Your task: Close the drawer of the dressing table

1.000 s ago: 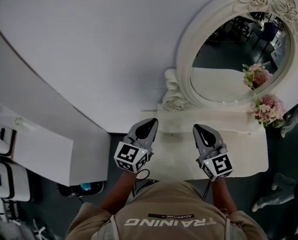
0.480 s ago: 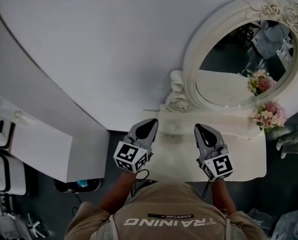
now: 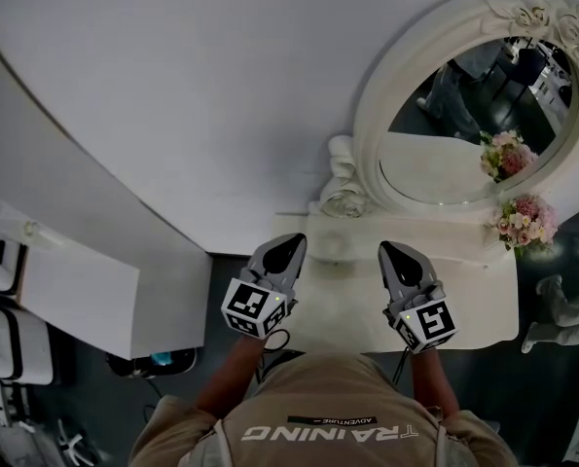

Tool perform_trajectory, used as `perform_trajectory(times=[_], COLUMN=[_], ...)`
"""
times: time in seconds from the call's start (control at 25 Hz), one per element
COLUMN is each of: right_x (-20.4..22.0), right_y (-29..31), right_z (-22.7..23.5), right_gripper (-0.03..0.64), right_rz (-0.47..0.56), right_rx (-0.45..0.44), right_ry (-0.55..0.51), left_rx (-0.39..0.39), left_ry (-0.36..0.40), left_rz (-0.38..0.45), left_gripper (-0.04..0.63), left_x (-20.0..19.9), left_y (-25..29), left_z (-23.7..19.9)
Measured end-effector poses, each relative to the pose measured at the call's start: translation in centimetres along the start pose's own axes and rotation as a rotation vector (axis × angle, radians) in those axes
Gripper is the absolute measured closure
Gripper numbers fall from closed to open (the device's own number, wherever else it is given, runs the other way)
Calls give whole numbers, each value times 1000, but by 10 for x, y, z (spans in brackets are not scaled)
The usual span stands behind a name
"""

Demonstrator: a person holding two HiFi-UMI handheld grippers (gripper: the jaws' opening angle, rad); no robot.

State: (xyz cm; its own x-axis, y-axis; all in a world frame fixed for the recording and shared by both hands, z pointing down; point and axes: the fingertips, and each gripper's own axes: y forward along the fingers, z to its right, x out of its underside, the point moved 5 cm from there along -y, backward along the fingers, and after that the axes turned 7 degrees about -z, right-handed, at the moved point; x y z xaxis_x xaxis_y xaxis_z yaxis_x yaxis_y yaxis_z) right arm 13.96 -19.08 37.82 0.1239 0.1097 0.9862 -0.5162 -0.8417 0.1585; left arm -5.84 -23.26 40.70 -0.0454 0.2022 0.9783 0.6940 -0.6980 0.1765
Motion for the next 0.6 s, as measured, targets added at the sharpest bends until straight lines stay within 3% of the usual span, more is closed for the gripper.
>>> perform_trajectory(times=[0.6], right_x=[14], right_y=[14], right_z=[-1], right_gripper=[615], right_rz=[-19], right_rx=[-20], right_ry=[23], left_rx=[-8], left_ry=[-16], left_rz=[-18], left_gripper=[577], left_x=[6], left_y=[3], left_z=[-9])
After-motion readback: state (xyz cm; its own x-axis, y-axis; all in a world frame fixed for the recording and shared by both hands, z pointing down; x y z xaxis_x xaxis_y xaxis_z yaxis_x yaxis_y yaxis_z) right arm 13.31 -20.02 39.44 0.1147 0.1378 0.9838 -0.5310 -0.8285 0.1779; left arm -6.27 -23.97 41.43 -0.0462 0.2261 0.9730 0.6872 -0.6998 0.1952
